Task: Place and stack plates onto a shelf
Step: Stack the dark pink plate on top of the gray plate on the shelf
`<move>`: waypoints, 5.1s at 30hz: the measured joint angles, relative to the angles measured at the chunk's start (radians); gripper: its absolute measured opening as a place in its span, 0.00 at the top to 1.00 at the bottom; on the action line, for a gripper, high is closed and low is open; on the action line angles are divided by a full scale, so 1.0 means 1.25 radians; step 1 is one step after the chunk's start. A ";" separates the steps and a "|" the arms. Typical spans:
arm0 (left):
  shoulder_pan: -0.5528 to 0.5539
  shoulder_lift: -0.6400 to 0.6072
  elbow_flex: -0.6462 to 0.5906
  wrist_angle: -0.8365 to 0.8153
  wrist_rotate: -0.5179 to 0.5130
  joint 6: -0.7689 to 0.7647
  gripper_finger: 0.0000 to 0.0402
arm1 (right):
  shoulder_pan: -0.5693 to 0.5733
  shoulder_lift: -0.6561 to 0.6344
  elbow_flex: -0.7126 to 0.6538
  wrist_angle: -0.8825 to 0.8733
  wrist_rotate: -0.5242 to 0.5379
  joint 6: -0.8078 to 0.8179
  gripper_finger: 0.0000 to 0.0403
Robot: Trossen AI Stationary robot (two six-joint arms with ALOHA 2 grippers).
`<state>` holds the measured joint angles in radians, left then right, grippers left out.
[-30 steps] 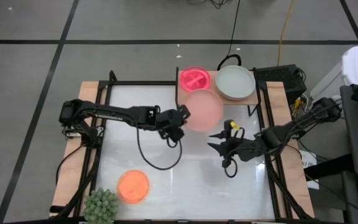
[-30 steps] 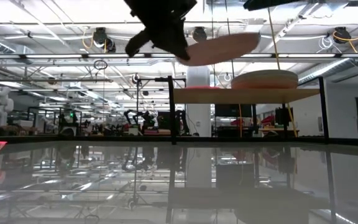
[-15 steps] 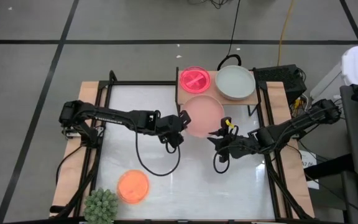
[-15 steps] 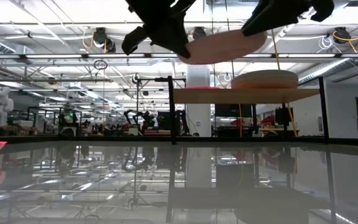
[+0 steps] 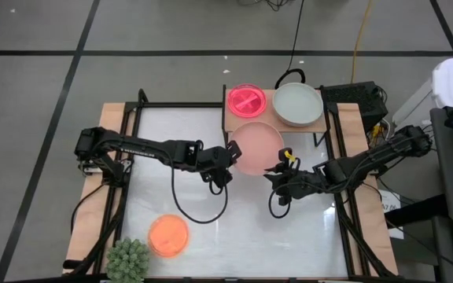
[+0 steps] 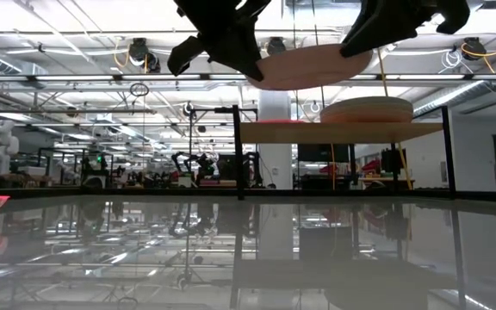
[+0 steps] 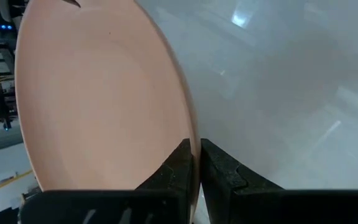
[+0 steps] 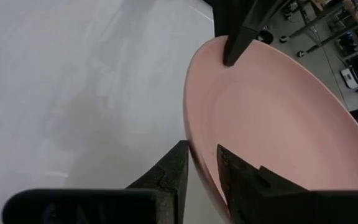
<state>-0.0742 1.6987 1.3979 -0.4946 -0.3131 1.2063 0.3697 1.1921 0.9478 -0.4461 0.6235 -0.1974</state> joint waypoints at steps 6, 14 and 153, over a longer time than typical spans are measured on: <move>-0.001 0.000 0.000 0.010 0.020 0.004 0.93 | -0.003 0.021 0.000 0.001 -0.022 -0.012 0.83; 0.000 0.000 0.000 0.019 0.041 0.015 0.93 | -0.005 0.037 0.001 0.011 -0.035 -0.045 0.92; -0.141 -0.511 -0.560 0.208 -0.160 -1.122 0.31 | -0.634 -0.181 0.091 -0.241 -0.252 -0.150 0.72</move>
<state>-0.2501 1.0599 0.6979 -0.2348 -0.5133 -0.1967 -0.4225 0.9655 1.0618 -0.7473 0.3084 -0.3845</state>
